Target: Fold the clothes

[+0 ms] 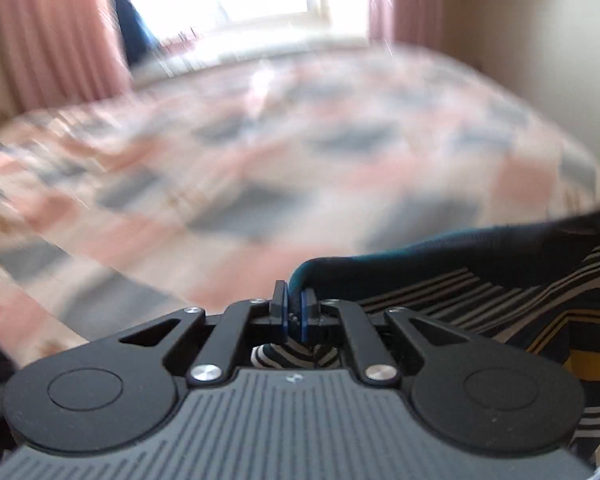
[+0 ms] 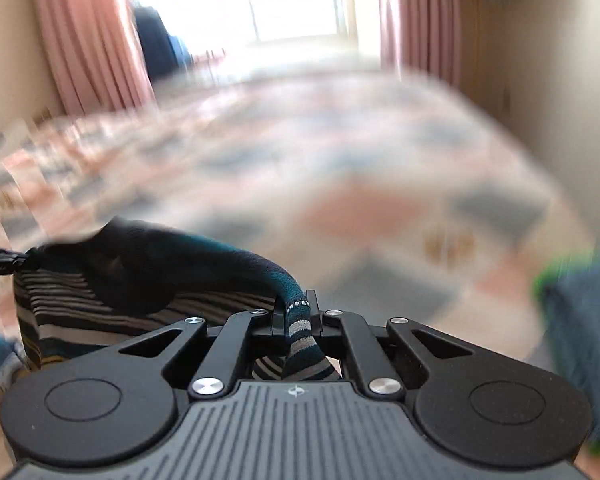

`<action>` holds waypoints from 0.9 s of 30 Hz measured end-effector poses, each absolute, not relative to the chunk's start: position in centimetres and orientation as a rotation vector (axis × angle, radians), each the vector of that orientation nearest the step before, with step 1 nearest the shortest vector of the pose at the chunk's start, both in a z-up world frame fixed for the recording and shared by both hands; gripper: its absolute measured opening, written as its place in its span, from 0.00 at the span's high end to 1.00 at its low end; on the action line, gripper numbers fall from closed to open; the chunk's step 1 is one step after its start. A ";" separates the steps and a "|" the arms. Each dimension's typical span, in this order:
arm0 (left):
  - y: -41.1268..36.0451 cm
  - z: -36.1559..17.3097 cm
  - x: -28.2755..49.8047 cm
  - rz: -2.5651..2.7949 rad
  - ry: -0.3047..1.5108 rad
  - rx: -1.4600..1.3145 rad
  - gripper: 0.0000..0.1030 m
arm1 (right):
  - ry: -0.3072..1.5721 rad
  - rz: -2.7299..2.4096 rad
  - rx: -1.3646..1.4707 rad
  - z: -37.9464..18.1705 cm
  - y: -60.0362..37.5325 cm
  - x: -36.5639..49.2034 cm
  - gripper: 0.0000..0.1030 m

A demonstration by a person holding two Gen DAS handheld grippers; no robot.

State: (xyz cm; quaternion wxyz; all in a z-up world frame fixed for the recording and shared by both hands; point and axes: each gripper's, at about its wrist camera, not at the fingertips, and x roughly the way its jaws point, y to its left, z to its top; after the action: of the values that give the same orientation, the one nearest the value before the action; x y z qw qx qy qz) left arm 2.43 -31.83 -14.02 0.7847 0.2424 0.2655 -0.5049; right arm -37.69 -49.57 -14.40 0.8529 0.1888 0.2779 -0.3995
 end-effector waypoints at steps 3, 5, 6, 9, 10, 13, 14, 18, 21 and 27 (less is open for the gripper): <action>-28.6 -7.2 2.5 -1.030 0.367 0.468 0.95 | 0.443 -0.836 0.239 -9.1 -47.3 -35.9 0.96; -26.2 -2.8 2.7 -0.999 0.258 0.417 0.94 | 0.350 -0.823 0.143 -5.7 -45.8 -34.9 0.96; -25.0 -0.6 2.7 -0.983 0.204 0.392 0.94 | 0.308 -0.815 0.099 -4.0 -45.2 -34.6 0.96; -21.6 4.8 2.0 -0.935 0.049 0.337 0.94 | 0.193 -0.791 -0.026 0.9 -43.2 -33.8 0.96; -20.4 6.4 1.6 -0.919 -0.002 0.323 0.94 | 0.156 -0.783 -0.066 2.4 -42.6 -33.6 0.96; -17.1 10.1 0.2 -0.885 -0.117 0.276 0.94 | 0.071 -0.762 -0.154 6.3 -40.7 -33.7 0.97; -16.2 10.9 -0.7 -0.875 -0.146 0.265 0.94 | 0.050 -0.757 -0.177 7.4 -40.1 -33.8 0.97; -13.5 12.9 -2.6 -0.846 -0.229 0.234 0.94 | -0.015 -0.743 -0.236 10.3 -38.1 -34.7 0.97; -12.4 13.8 -3.5 -0.836 -0.256 0.221 0.94 | -0.050 -0.727 -0.259 11.9 -36.6 -35.5 0.97; -8.7 15.2 -5.9 -0.839 -0.300 0.186 0.94 | -0.088 -0.679 -0.281 14.0 -33.5 -38.3 0.97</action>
State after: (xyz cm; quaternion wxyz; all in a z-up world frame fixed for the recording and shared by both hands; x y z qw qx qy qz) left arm -5.85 -8.72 15.17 0.8982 0.0900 -0.1450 -0.4051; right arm -38.34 -33.54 13.95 0.9322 -0.1375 -0.0428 -0.3320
